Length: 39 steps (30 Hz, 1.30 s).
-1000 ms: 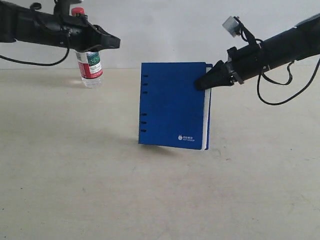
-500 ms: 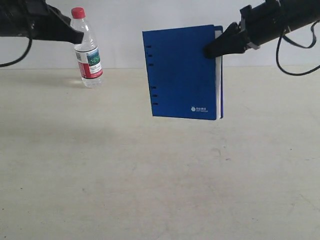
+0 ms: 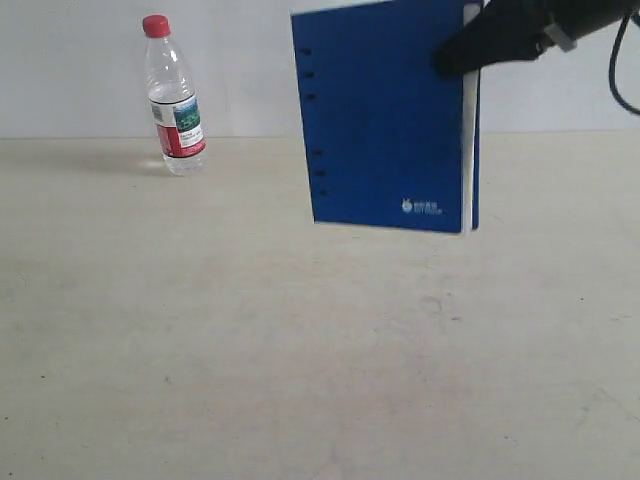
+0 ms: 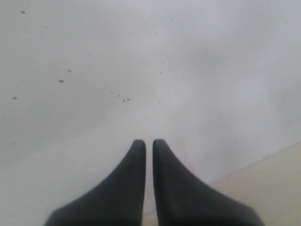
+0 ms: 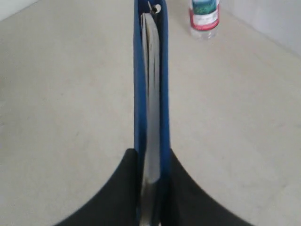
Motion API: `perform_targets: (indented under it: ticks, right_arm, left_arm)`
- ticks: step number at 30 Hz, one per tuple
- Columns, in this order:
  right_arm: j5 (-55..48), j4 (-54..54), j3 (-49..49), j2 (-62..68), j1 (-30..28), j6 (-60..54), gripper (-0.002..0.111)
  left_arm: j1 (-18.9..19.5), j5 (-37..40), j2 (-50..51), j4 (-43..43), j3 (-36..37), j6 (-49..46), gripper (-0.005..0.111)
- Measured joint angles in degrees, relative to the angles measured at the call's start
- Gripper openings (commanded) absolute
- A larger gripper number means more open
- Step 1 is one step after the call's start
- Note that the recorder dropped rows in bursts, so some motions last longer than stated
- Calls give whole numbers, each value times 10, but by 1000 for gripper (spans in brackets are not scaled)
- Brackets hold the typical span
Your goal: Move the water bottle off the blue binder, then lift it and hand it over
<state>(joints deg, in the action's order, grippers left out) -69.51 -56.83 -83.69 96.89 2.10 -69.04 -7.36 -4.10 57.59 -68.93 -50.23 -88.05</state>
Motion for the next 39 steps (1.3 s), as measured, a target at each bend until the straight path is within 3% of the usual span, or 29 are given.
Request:
perform_targets:
  ticks: [3,6,8,10,14,22,33,39]
  right_arm:
    - [10,17,72,-1,60,-1,0]
    - [54,18,78,-14,116,-13,0]
    - [163,18,78,-52,153,-30,0]
    - [237,14,78,-75,163,-39,0]
    - [282,12,79,-104,167,-38,0]
    - [331,-3,79,-134,168,-38,0]
    - [312,-12,79,-151,171,-43,0]
    - [320,-13,79,-161,172,-45,3]
  left_arm:
    - [0,-13,-78,16,100,22,4]
    - [0,-51,-142,19,169,60,4]
    - [0,-93,-170,19,233,80,4]
    - [0,-105,-165,-5,280,86,4]
    - [0,-115,-111,-95,353,102,4]
    - [0,-181,-44,-96,373,157,4]
    - [0,-196,-43,-84,374,170,4]
    - [0,-207,-72,-84,411,196,4]
